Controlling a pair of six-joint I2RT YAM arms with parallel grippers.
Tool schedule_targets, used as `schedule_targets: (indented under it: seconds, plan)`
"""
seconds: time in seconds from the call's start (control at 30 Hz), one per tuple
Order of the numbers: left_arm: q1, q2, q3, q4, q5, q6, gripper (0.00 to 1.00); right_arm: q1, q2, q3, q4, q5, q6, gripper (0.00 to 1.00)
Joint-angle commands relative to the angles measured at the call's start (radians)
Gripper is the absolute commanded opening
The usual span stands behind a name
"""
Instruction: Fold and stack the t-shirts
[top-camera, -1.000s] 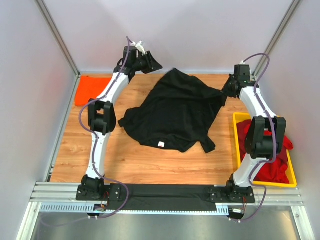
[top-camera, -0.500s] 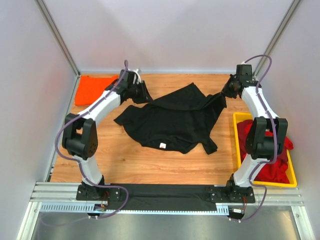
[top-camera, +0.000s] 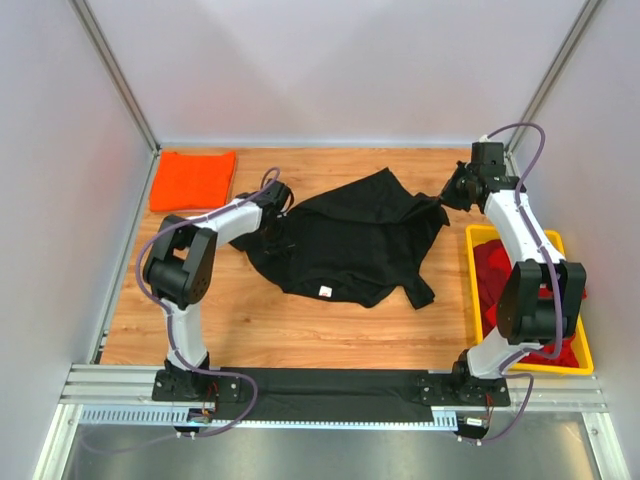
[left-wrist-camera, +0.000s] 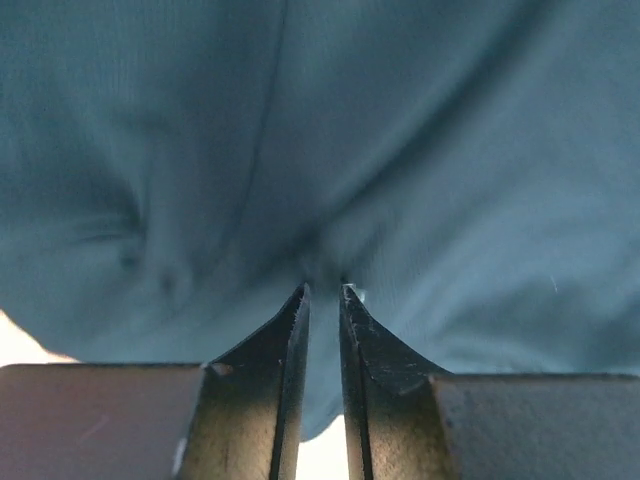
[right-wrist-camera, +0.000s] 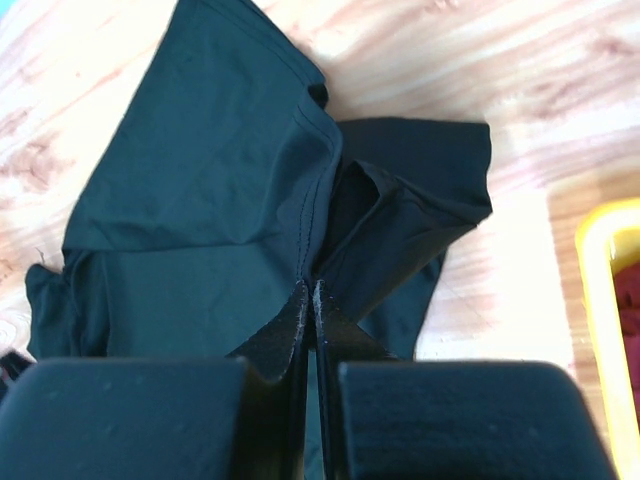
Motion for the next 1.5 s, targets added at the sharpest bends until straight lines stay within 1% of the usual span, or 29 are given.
schedule_targets:
  seconds: [0.0, 0.13, 0.17, 0.2, 0.23, 0.27, 0.3, 0.33, 0.37, 0.4, 0.43, 0.47, 0.5, 0.57, 0.6, 0.63, 0.7, 0.73, 0.77, 0.8, 0.83, 0.93, 0.97, 1.03, 1.07, 1.13, 1.17, 1.33, 1.47]
  plan:
    - [-0.004, 0.101, 0.124, -0.065, -0.069, 0.007, 0.24, 0.008, -0.063, -0.020, -0.011, 0.004, -0.001, 0.00]
    - [0.007, 0.245, 0.279, -0.117, -0.080, 0.020, 0.24, 0.020, -0.077, -0.067, -0.011, -0.013, 0.022, 0.00]
    - [0.012, 0.307, 0.368, -0.126, -0.080, 0.030, 0.24, 0.020, -0.085, -0.078, -0.018, -0.033, 0.037, 0.00]
    - [0.021, 0.343, 0.422, -0.155, -0.080, 0.037, 0.24, 0.020, -0.095, -0.093, -0.015, -0.048, 0.059, 0.00]
    - [0.027, 0.413, 0.483, -0.175, -0.080, 0.050, 0.25, 0.052, -0.105, -0.134, -0.002, -0.065, 0.062, 0.00]
    - [0.039, 0.447, 0.605, -0.190, -0.078, 0.060, 0.25, 0.063, -0.121, -0.149, 0.021, -0.073, 0.063, 0.00]
    - [0.047, 0.481, 0.672, -0.218, -0.072, 0.070, 0.25, 0.071, -0.123, -0.155, 0.025, -0.067, 0.065, 0.00]
    - [0.056, 0.548, 0.741, -0.230, -0.041, 0.093, 0.25, 0.074, -0.117, -0.155, 0.025, -0.058, 0.068, 0.00]
    - [0.074, 0.579, 0.883, -0.240, -0.024, 0.103, 0.27, 0.074, -0.109, -0.140, 0.016, -0.039, 0.070, 0.00]
    - [0.085, 0.608, 0.948, -0.249, 0.011, 0.112, 0.28, 0.074, -0.084, -0.127, 0.011, -0.020, 0.068, 0.00]
    - [0.097, 0.653, 1.005, -0.238, 0.038, 0.122, 0.31, 0.075, -0.068, -0.114, 0.005, 0.037, 0.070, 0.00]
    - [0.122, 0.662, 1.067, -0.183, 0.069, 0.123, 0.32, 0.072, -0.051, -0.078, -0.009, 0.065, 0.074, 0.00]
    - [0.133, 0.664, 1.076, -0.145, 0.154, 0.121, 0.34, 0.074, -0.007, -0.063, -0.011, 0.088, 0.077, 0.00]
    - [0.156, 0.626, 1.044, -0.071, 0.239, 0.110, 0.38, 0.071, 0.045, -0.011, -0.006, 0.128, 0.082, 0.00]
    - [0.156, 0.604, 1.025, -0.034, 0.276, 0.115, 0.39, 0.072, 0.103, 0.014, -0.009, 0.131, 0.077, 0.00]
    - [0.154, 0.546, 1.004, -0.028, 0.288, 0.133, 0.41, 0.069, 0.139, 0.037, -0.018, 0.131, 0.070, 0.00]
    - [0.138, 0.471, 0.889, -0.017, 0.289, 0.158, 0.41, 0.068, 0.196, 0.106, -0.057, 0.172, 0.059, 0.00]
    - [0.128, 0.385, 0.838, -0.019, 0.270, 0.182, 0.42, 0.068, 0.240, 0.121, -0.067, 0.198, 0.057, 0.00]
    - [0.107, 0.341, 0.727, -0.022, 0.244, 0.190, 0.42, 0.066, 0.256, 0.135, -0.078, 0.208, 0.053, 0.00]
    - [0.095, 0.295, 0.667, -0.023, 0.189, 0.192, 0.43, 0.065, 0.271, 0.156, -0.081, 0.220, 0.051, 0.00]
    - [0.082, 0.204, 0.546, -0.016, 0.181, 0.192, 0.43, 0.060, 0.292, 0.172, -0.086, 0.259, 0.050, 0.01]
    - [0.038, 0.028, 0.345, 0.085, 0.184, 0.161, 0.46, 0.049, 0.332, 0.259, -0.123, 0.316, 0.050, 0.02]
    - [0.009, -0.006, 0.235, 0.145, 0.187, 0.156, 0.48, 0.045, 0.364, 0.285, -0.159, 0.338, 0.048, 0.02]
    - [-0.026, -0.063, 0.169, 0.165, 0.161, 0.150, 0.50, 0.034, 0.389, 0.365, -0.190, 0.363, 0.039, 0.02]
    - [-0.055, -0.071, 0.133, 0.165, 0.158, 0.149, 0.50, 0.032, 0.398, 0.385, -0.216, 0.367, 0.036, 0.01]
    - [-0.082, -0.074, 0.106, 0.174, 0.163, 0.123, 0.50, 0.034, 0.395, 0.399, -0.228, 0.349, 0.030, 0.01]
    - [-0.112, -0.071, 0.085, 0.188, 0.166, 0.113, 0.50, 0.034, 0.391, 0.394, -0.228, 0.338, 0.028, 0.01]
    - [-0.223, -0.018, 0.079, 0.155, 0.085, 0.064, 0.50, 0.034, 0.325, 0.313, -0.184, 0.288, 0.027, 0.01]
    - [-0.240, 0.027, 0.071, 0.170, 0.074, 0.008, 0.51, 0.034, 0.305, 0.272, -0.172, 0.271, 0.025, 0.01]
